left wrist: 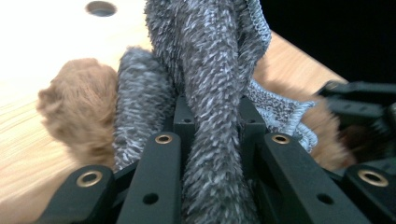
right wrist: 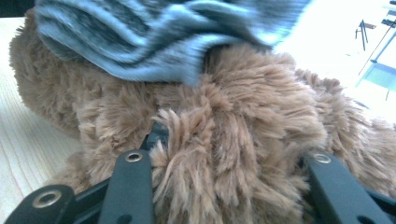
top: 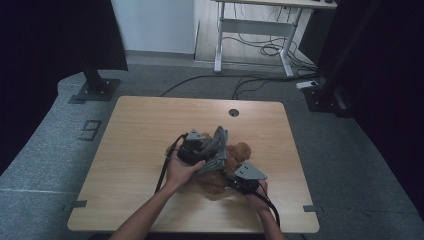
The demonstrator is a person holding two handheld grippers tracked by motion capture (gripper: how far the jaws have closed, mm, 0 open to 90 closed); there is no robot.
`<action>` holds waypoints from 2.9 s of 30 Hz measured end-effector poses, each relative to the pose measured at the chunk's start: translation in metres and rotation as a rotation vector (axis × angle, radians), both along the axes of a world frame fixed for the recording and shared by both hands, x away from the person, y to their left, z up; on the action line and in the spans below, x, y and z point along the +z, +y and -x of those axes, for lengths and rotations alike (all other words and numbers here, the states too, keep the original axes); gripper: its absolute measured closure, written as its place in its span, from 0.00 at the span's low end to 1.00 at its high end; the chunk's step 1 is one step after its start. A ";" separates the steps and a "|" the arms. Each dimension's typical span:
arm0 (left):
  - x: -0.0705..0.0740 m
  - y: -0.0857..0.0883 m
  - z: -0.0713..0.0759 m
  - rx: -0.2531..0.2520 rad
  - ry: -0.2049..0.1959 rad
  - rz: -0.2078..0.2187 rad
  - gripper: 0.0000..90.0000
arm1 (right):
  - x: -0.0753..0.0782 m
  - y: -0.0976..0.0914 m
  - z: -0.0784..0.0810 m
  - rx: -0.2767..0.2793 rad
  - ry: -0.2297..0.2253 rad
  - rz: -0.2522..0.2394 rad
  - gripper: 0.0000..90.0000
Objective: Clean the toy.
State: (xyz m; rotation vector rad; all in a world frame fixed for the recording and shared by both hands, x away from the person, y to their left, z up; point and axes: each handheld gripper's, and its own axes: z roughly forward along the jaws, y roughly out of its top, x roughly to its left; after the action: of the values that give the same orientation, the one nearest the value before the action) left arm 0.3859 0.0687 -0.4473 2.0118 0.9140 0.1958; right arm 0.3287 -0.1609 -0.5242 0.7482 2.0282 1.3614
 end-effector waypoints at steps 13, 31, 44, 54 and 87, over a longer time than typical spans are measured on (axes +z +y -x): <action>-0.003 0.085 0.018 0.110 -0.043 0.052 0.83 | -0.003 -0.002 0.007 -0.010 -0.001 -0.020 0.61; -0.037 0.141 0.014 0.218 0.056 0.023 0.83 | -0.002 -0.005 0.006 -0.004 0.008 -0.043 0.60; 0.040 0.029 0.004 -0.015 -0.050 0.090 0.84 | -0.002 -0.004 0.006 0.000 -0.008 -0.041 0.60; 0.008 -0.037 -0.016 -0.059 0.030 -0.041 0.84 | -0.003 -0.004 0.009 -0.006 -0.019 -0.013 0.60; -0.040 0.137 -0.002 0.199 0.129 -0.003 0.84 | -0.005 -0.004 0.009 -0.011 -0.024 -0.028 0.59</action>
State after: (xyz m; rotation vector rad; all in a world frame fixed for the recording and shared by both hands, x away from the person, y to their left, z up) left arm 0.3876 0.2059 -0.4871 1.9532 1.1974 0.1789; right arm 0.3192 -0.1651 -0.5289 0.7510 1.9873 1.3890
